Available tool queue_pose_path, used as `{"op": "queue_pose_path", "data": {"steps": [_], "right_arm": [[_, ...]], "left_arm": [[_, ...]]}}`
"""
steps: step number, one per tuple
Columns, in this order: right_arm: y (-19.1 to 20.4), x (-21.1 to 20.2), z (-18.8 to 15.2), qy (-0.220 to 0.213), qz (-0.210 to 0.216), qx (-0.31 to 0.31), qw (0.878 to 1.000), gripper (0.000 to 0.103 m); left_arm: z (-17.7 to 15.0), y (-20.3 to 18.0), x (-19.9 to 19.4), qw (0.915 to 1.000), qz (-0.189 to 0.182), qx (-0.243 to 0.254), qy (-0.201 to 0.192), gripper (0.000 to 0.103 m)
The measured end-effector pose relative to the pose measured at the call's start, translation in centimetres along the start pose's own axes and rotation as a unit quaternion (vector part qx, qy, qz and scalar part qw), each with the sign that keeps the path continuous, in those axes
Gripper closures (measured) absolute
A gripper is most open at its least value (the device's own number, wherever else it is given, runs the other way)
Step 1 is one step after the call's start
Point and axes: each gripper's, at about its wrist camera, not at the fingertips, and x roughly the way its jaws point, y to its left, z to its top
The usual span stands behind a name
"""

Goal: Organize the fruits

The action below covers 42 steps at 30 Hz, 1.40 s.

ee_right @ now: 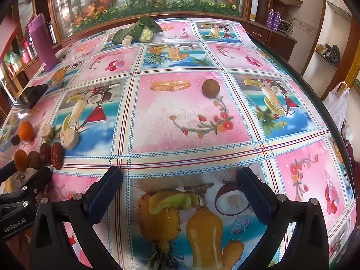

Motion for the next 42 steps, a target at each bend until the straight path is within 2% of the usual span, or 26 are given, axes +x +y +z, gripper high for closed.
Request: {"op": "queue_pose_path", "data": {"steps": [36, 39, 42], "right_arm": [[0.1, 0.0, 0.0, 0.0, -0.002, 0.001, 1.0, 0.0], [0.3, -0.2, 0.1, 0.008, 0.002, -0.013, 1.0, 0.0], [0.4, -2.5, -0.5, -0.037, 0.009, -0.028, 0.999, 0.0]], "left_arm": [[0.0, -0.1, -0.1, 1.0, 0.004, -0.007, -0.001, 0.0], [0.2, -0.3, 0.0, 0.9998, 0.007, -0.009, 0.017, 0.0], [-0.7, 0.2, -1.6, 0.9994, 0.014, -0.027, 0.019, 0.0]]}}
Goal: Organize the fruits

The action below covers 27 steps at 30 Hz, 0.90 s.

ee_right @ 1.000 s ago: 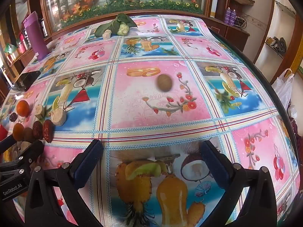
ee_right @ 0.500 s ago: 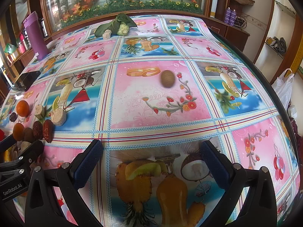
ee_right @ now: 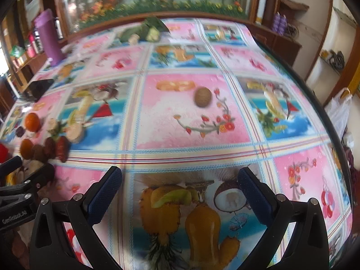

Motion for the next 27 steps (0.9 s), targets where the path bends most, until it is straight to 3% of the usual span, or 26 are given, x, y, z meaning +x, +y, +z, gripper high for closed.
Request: {"op": "queue_pose_path", "data": {"steps": [5, 9, 27], "right_arm": [[0.9, -5.6, -1.3, -0.092, 0.027, 0.002, 0.995, 0.0], [1.9, -8.1, -2.0, -0.117, 0.053, 0.01, 0.992, 0.0], [2.0, -9.6, -2.9, -0.11, 0.068, 0.02, 0.991, 0.0]], "left_arm": [[-1.7, 1.1, -6.1, 0.9971, 0.016, 0.002, -0.074, 0.0], [-2.3, 2.0, -9.1, 0.9934, 0.025, -0.002, -0.112, 0.0], [-3.4, 2.9, -10.1, 0.9936, 0.02, -0.011, -0.111, 0.0]]}}
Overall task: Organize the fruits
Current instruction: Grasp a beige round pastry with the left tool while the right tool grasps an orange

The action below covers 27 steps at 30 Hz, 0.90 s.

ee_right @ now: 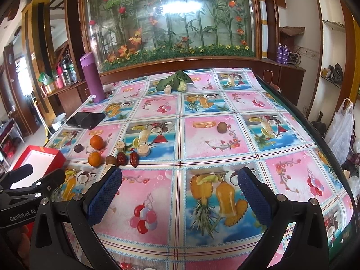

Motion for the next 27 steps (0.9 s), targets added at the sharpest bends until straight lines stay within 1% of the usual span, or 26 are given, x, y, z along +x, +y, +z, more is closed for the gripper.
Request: {"op": "queue_pose_path", "data": {"steps": [27], "right_arm": [[0.48, -0.06, -0.15, 0.006, 0.012, 0.0, 1.0, 0.0]], "left_arm": [[-0.49, 0.39, 0.58, 1.0, 0.002, 0.0, 0.007, 0.0]]}}
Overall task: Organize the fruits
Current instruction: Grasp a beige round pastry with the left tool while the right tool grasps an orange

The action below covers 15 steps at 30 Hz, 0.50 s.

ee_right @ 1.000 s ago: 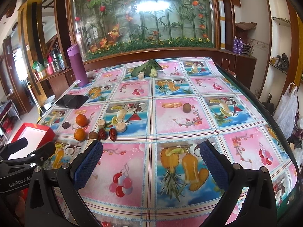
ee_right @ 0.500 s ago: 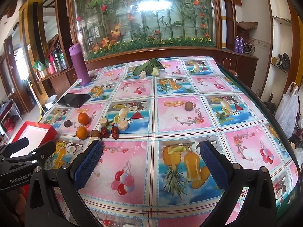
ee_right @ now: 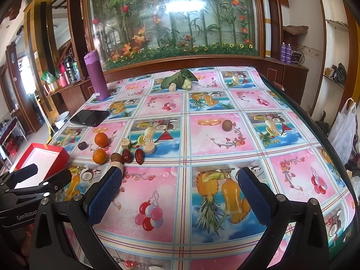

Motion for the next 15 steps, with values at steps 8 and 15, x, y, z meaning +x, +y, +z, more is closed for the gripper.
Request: {"op": "queue_pose_path", "data": {"steps": [8, 15], "right_arm": [[-0.3, 0.0, -0.3, 0.004, 0.003, -0.011, 1.0, 0.0], [-0.6, 0.6, -1.1, 0.025, 0.047, -0.039, 0.998, 0.0]], "left_arm": [[-0.7, 1.4, -1.5, 0.9996, 0.004, 0.027, -0.002, 0.0], [-2.9, 5.9, -5.6, 0.9957, 0.049, 0.063, -0.048, 0.0]]}}
